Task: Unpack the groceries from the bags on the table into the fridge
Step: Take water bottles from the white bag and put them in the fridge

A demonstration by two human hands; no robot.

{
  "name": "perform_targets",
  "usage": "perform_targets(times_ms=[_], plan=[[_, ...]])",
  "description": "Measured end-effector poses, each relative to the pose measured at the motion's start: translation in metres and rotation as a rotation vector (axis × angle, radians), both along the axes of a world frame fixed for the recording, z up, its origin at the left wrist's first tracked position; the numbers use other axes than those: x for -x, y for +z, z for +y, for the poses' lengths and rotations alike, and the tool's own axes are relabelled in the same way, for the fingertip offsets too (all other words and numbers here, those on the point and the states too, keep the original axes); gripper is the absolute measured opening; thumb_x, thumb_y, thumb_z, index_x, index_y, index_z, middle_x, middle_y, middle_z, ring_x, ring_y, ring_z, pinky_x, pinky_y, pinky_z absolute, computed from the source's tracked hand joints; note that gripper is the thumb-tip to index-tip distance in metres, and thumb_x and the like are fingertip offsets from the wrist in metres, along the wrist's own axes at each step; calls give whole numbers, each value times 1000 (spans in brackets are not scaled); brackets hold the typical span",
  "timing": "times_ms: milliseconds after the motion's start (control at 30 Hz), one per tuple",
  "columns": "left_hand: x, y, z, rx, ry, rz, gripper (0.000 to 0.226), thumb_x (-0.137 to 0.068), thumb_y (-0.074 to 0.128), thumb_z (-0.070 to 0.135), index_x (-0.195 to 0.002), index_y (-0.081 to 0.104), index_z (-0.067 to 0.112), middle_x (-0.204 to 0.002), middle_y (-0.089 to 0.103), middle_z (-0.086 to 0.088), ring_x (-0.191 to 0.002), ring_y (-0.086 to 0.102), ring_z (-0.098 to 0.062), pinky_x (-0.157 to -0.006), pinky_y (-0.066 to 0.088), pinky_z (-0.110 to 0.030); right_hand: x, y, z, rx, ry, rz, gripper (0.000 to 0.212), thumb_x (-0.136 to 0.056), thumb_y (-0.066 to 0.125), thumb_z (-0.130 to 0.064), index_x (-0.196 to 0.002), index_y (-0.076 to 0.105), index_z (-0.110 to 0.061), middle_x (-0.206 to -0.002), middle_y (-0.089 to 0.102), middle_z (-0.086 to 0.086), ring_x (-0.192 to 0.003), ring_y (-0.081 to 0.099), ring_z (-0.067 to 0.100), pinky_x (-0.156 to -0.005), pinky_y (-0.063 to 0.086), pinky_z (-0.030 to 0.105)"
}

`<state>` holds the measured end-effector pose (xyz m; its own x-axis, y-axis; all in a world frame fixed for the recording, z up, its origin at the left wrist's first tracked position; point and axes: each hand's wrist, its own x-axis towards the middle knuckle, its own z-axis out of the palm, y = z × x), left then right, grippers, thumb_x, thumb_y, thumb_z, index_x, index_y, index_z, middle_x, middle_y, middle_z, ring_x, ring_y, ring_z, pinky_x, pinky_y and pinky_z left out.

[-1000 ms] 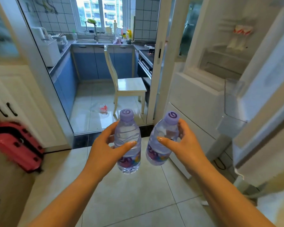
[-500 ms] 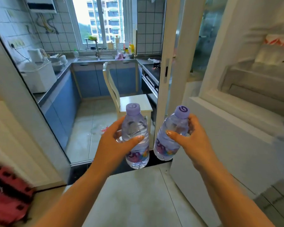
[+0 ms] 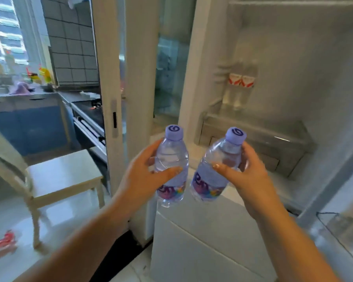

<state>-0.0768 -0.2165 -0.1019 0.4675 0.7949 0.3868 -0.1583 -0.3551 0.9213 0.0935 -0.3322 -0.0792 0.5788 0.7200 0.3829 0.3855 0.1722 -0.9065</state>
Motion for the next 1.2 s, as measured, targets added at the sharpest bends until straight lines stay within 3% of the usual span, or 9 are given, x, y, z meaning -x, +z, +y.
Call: perform_targets(times_ms=[100, 200, 367, 467, 600, 733, 867, 1033, 1200], plan=[[-52, 16, 55, -41, -130, -26, 52, -67, 79, 12, -104, 55, 40, -90, 68, 29, -87, 64, 6, -69, 48, -11, -32, 22, 30, -36, -101, -23, 50, -71, 77, -7, -113, 58, -27, -104, 68, -8, -91, 64, 3, -76, 49, 20], [-102, 32, 89, -71, -261, -43, 53, -71, 77, 5, -106, 54, 37, -90, 69, 25, -88, 64, 5, -71, 48, -10, -64, 42, 52, -77, -176, -32, 47, -70, 77, -5, -107, 59, -29, -100, 69, -11, -92, 65, 4, -79, 49, 23], [-194, 67, 133, -109, -460, -71, 42, -76, 75, 17, -108, 56, 36, -99, 70, 16, -95, 65, -2, -81, 50, -17, -130, 73, 84, -188, -388, -82, 71, -59, 79, -29, -123, 51, -18, -116, 64, -1, -105, 62, 12, -89, 48, 28], [-251, 87, 151, -127, -513, -110, 38, -79, 73, 17, -108, 57, 36, -99, 70, 15, -97, 65, -5, -83, 51, -23, -179, 87, 99, -237, -484, -109, 70, -64, 84, -19, -125, 49, -13, -118, 62, 2, -105, 61, 12, -87, 49, 23], [-328, 104, 167, -118, -513, -173, 47, -82, 70, 13, -125, 53, 21, -111, 67, 3, -102, 64, -11, -93, 50, -34, -243, 99, 122, -281, -538, -101, 52, -73, 77, -11, -118, 52, -18, -105, 63, -6, -89, 61, 0, -71, 47, 8], [-394, 106, 179, -131, -468, -173, 57, -72, 73, 26, -125, 53, 22, -115, 67, 1, -105, 63, -15, -95, 48, -43, -299, 105, 152, -297, -540, -95, 48, -76, 75, -8, -115, 51, -20, -96, 58, -16, -75, 57, -13, -65, 45, 5], [-441, 104, 195, -134, -421, -134, 65, -68, 75, 34, -127, 53, 21, -117, 65, 1, -107, 62, -17, -96, 48, -46, -346, 102, 168, -284, -532, -59, 54, -76, 75, -14, -125, 52, -13, -111, 61, -5, -91, 60, 0, -70, 48, 5], [-487, 100, 203, -135, -435, -108, 61, -71, 77, 27, -127, 54, 18, -116, 65, 0, -107, 61, -17, -96, 47, -46, -394, 90, 181, -304, -564, -26, 49, -75, 76, -10, -120, 56, -8, -108, 65, 1, -88, 64, 6, -70, 51, 10], [-519, 89, 207, -127, -453, -113, 54, -75, 76, 21, -123, 52, 23, -116, 64, 0, -107, 61, -15, -97, 47, -44, -422, 79, 186, -291, -586, -20, 48, -76, 75, -8, -120, 56, -7, -107, 65, 4, -81, 62, 0, -64, 47, 7]])
